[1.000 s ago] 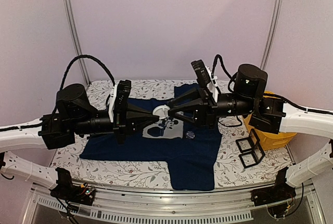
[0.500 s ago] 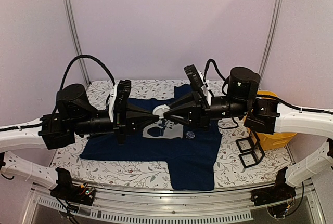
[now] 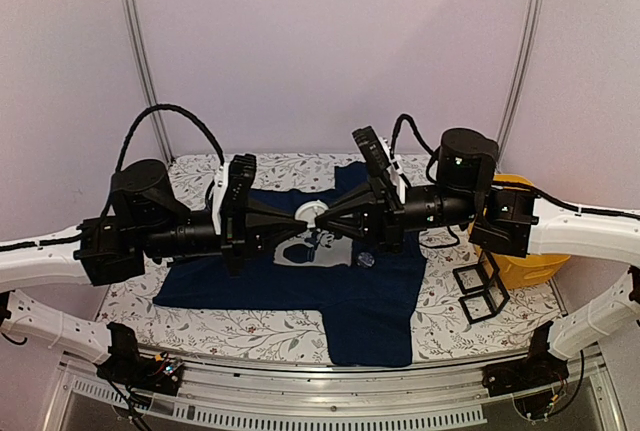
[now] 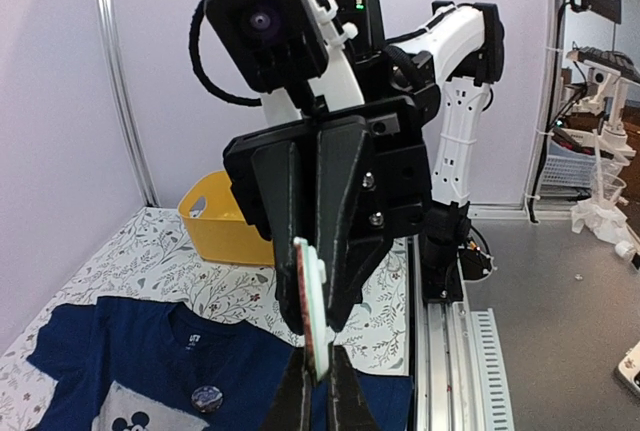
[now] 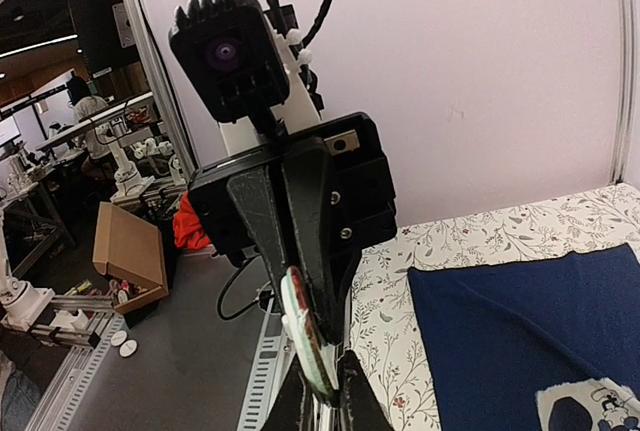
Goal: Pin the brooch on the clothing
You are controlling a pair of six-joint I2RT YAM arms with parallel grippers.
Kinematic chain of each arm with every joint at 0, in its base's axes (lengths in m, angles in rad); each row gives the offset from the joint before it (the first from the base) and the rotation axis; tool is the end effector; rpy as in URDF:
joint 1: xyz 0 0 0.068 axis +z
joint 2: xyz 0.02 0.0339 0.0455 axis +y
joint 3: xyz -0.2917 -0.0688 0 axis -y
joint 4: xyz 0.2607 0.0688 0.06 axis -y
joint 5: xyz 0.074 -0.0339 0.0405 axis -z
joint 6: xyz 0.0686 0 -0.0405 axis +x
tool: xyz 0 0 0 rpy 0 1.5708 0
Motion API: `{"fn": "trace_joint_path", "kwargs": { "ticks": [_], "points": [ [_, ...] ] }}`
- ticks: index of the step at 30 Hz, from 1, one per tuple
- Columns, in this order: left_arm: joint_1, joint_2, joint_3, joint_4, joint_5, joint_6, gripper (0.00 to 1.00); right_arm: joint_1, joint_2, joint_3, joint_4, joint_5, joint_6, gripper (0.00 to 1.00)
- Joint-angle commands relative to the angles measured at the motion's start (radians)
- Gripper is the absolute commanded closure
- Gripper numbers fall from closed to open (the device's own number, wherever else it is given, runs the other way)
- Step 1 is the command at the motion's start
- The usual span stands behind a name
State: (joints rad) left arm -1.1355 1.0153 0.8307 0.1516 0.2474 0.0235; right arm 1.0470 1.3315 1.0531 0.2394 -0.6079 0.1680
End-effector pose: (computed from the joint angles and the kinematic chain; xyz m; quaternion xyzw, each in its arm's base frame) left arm 0.1003 -0.2554 0.3678 0.4623 0.5498 -0.4395 0.5393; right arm 0.1402 0.3211 0.3779 -0.4804 0.5341 0.5547 0.4199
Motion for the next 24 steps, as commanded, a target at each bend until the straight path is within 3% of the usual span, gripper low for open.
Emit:
{"fn": "trace_joint_path", "kwargs": {
  "ticks": [1,8,12,18,24],
  "points": [
    [-0.041,0.026,0.021,-0.036,0.006,0.055,1.0,0.005,0.005,0.038,-0.011,0.067,0.021,0.95],
    [-0.059,0.051,0.036,-0.05,-0.012,0.076,1.0,0.005,0.024,0.075,-0.083,0.13,0.013,0.93],
    [-0.06,0.038,0.026,-0.037,-0.045,0.074,1.0,0.007,0.031,0.091,-0.135,0.121,-0.02,0.87],
    [-0.059,-0.029,-0.009,-0.018,-0.186,0.07,1.0,0.016,0.014,0.11,-0.274,0.092,-0.151,0.66],
    [-0.059,-0.063,-0.02,-0.026,-0.189,0.072,1.0,0.016,-0.052,0.099,-0.337,0.019,-0.254,0.43]
  ]
}}
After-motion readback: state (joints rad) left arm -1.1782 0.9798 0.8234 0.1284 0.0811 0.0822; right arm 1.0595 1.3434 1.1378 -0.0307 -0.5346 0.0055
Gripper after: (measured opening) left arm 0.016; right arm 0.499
